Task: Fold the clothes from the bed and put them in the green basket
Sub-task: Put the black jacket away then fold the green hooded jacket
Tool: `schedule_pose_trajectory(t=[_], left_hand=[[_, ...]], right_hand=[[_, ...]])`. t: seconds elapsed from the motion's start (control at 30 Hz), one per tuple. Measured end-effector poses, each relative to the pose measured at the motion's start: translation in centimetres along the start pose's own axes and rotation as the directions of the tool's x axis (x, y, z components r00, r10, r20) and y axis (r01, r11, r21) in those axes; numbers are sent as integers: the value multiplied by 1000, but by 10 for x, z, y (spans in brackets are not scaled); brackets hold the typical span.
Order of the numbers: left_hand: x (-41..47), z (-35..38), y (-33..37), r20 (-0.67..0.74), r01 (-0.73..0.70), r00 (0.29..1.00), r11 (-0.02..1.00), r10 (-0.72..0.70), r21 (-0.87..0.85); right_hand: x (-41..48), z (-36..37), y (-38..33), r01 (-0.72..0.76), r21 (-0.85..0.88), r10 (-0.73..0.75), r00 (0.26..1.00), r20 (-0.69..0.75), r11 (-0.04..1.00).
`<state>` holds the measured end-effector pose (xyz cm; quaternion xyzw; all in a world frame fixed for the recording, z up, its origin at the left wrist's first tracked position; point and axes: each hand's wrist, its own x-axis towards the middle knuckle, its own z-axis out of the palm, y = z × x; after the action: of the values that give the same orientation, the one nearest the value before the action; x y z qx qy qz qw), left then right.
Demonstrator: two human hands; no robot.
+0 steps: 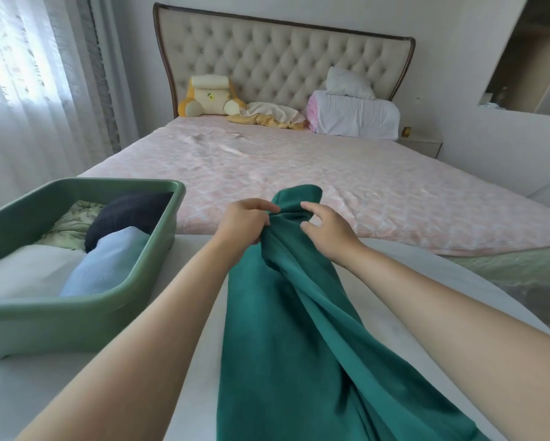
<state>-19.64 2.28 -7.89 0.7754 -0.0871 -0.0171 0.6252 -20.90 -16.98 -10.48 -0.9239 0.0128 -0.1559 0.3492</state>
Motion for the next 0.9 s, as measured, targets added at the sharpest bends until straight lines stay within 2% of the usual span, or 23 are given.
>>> schedule_pose_trajectory(t=[0.03, 0.07, 0.13, 0.17, 0.27, 0.37, 0.43, 0.47, 0.5, 0.53, 0.57, 0.6, 0.63, 0.7, 0.77, 0.83, 0.9], left_hand=[[0, -9, -1, -57, -9, 998, 997, 13, 81], [0, -15, -4, -92, -15, 995, 964, 40, 266], [-3, -22, -14, -99, 47, 995, 755, 24, 654], [-5, -24, -18, -96, 97, 995, 661, -39, 744], [-10, -29, -16, -49, 156, 972, 484, -228, 861], [-6, -33, -13, -6, 114, 946, 316, -324, 942], [0, -33, -13, -8, 63, 967, 206, -256, 977], [5, -31, -15, 13, 11, 991, 171, -134, 985], [11, -28, -21, 63, -69, 997, 215, 32, 974], [17, -23, -28, 123, -187, 973, 347, 197, 919], [19, -17, -37, 163, -297, 942, 507, 292, 809], [21, -11, -46, 193, -369, 922, 615, 335, 697], [23, -5, -58, 208, -386, 919, 666, 334, 638], [26, 0, -78, 212, -329, 944, 671, 253, 664], [27, -1, -88, 228, -275, 961, 631, 158, 725], [28, -5, -88, 234, -259, 965, 606, 121, 752], [28, -4, -89, 169, -186, 982, 637, 89, 748]], right_hand=[[2, 3, -4, -8, -38, 10, 1000, 29, 999], [4, 9, -6, -16, -84, 23, 997, 75, 996], [6, 22, -13, 2, -194, 38, 978, 205, 981], [6, 29, -17, 35, -250, 34, 963, 268, 968], [8, 49, -28, 157, -319, -21, 920, 392, 935], [12, 59, -34, 188, -246, -59, 889, 453, 951], [17, 64, -34, 150, -156, -56, 871, 488, 976], [20, 67, -32, 117, -109, -47, 865, 500, 987], [22, 69, -32, 86, -51, -50, 866, 497, 995], [25, 71, -31, 61, 23, -65, 878, 475, 998], [29, 74, -29, 44, 112, -88, 896, 435, 993], [33, 76, -27, 21, 206, -100, 919, 382, 978], [38, 77, -24, -19, 280, -77, 942, 328, 960], [47, 75, -20, -36, 303, -31, 977, 212, 952], [58, 72, -17, 58, 105, -73, 987, 143, 993], [70, 76, -20, 203, -242, -156, 967, 202, 949], [84, 82, -27, 212, -348, -106, 948, 300, 913]])
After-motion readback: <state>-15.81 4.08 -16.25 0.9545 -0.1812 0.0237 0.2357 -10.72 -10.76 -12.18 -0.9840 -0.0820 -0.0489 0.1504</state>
